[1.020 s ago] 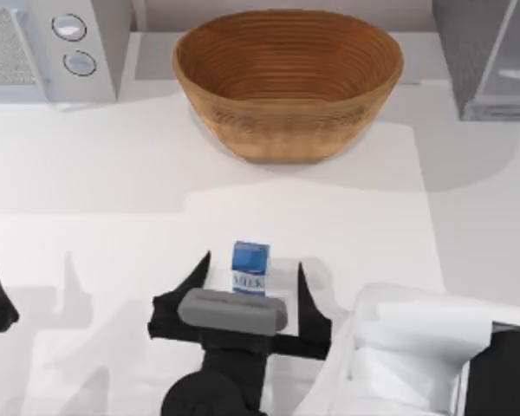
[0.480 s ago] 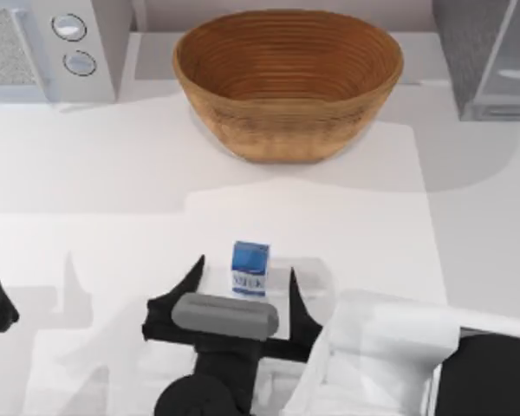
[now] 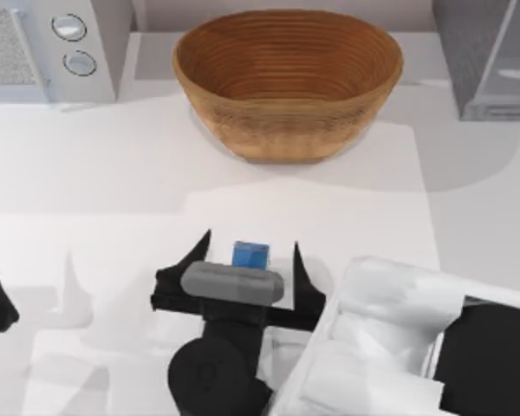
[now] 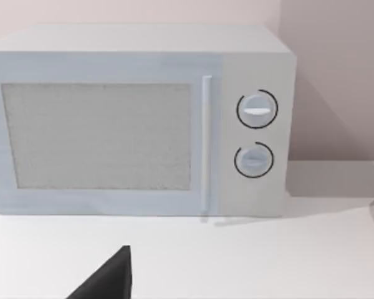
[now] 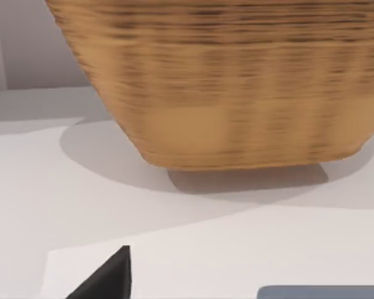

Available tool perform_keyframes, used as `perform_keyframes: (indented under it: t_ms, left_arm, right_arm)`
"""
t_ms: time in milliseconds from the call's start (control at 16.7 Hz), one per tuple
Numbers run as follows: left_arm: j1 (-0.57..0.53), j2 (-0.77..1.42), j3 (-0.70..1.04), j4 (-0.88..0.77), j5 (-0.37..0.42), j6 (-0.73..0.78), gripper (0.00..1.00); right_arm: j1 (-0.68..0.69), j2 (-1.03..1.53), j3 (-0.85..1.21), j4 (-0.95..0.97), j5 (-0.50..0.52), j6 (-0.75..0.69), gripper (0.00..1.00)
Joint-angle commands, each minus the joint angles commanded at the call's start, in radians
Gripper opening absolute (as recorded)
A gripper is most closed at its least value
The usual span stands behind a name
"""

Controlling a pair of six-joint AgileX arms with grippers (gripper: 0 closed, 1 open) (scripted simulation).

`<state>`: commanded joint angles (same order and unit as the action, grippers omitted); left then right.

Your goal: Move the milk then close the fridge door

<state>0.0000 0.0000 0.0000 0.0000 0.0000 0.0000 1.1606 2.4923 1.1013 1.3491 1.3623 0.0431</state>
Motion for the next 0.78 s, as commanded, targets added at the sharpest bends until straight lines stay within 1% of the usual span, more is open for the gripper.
perform_keyframes:
  t_ms: [780]
  left_arm:
    - [0.000, 0.000, 0.000, 0.000, 0.000, 0.000, 1.00]
  right_arm:
    - [0.000, 0.000, 0.000, 0.000, 0.000, 0.000, 0.02]
